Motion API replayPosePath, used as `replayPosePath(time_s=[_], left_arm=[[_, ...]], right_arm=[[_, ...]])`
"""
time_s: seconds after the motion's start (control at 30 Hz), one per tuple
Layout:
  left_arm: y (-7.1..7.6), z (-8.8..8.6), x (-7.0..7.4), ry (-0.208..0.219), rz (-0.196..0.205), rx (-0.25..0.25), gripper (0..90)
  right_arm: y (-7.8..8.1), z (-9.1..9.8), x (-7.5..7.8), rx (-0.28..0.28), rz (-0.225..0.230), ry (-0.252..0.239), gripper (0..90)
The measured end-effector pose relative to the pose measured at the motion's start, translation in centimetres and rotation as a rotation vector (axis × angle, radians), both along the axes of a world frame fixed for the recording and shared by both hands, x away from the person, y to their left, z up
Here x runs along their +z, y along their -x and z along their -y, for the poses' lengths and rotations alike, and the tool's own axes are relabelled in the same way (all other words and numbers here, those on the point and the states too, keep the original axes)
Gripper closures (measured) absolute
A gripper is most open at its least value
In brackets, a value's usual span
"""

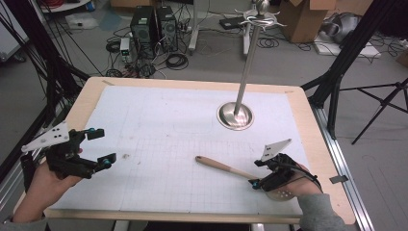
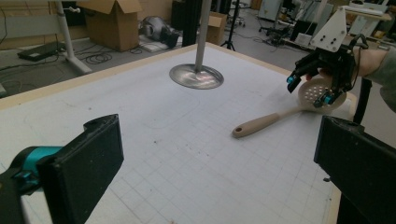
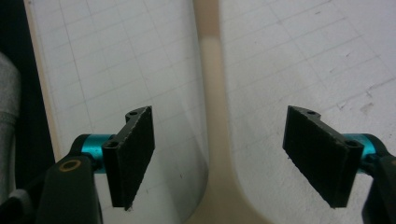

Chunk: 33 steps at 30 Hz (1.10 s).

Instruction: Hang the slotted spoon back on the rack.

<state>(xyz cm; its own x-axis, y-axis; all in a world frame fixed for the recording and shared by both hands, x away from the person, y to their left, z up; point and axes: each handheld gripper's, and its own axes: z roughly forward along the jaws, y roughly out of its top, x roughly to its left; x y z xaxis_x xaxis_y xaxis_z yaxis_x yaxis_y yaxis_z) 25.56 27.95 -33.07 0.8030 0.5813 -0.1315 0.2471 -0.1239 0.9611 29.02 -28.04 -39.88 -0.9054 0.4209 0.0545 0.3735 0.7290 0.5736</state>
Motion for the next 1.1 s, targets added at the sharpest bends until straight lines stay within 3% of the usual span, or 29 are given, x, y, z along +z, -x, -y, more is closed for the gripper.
replayPosePath(time_s=[0.57, 1.1], left_arm=[[-0.1, 0.2, -0.2, -0.006, -0.005, -0.002, 1.8], [-0.1, 0.2, -0.4, -0.01, -0.013, -0.001, 1.9]], right_arm=[[-0.6, -1.4, -1.7, 0.051, -0.006, 0.093, 41.8], [-0.6, -1.5, -1.9, 0.051, -0.014, 0.123, 66.4]])
